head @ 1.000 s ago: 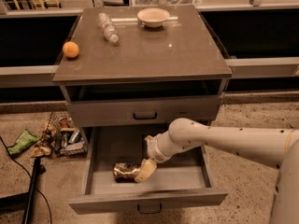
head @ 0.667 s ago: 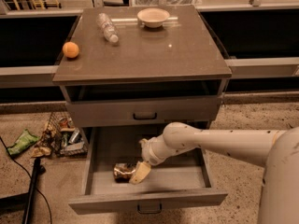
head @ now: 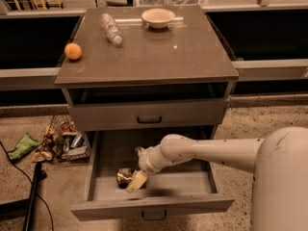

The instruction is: Pick orange can from middle drawer and place on counter

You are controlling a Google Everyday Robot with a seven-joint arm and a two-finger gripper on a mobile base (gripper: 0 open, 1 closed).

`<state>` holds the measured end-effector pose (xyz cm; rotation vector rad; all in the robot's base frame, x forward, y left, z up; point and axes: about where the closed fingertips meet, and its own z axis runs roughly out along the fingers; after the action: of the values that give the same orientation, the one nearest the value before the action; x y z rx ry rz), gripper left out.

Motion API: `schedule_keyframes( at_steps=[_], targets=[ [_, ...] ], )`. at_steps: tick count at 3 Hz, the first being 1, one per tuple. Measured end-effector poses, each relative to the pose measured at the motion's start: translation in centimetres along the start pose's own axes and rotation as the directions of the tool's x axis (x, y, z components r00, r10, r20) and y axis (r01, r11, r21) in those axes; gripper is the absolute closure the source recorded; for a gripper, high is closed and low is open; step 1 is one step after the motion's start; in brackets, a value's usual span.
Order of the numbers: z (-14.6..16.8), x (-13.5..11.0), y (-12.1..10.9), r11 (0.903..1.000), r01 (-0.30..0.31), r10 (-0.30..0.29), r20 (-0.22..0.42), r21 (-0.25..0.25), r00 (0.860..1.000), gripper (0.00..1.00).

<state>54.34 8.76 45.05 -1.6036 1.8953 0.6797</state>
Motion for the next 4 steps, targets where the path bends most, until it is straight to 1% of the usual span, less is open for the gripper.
schedule_keyframes(
  at_steps=[1, 2, 3, 4],
  targets=[
    [2.1, 0.6, -0.6, 0.9998, 0.022, -0.022, 0.006, 0.0, 1.0, 0.0],
    [3.5, 1.9, -1.3, 0.9996, 0.027, -0.027, -0.008, 0.007, 1.0, 0.0],
    [4.5, 3.1, -1.6, 0.9996, 0.027, -0.026, -0.039, 0.008, 0.999, 0.15],
    [5.5, 4.3, -1.4, 0.9998, 0.021, -0.021, -0.062, -0.007, 0.998, 0.39]
  ],
)
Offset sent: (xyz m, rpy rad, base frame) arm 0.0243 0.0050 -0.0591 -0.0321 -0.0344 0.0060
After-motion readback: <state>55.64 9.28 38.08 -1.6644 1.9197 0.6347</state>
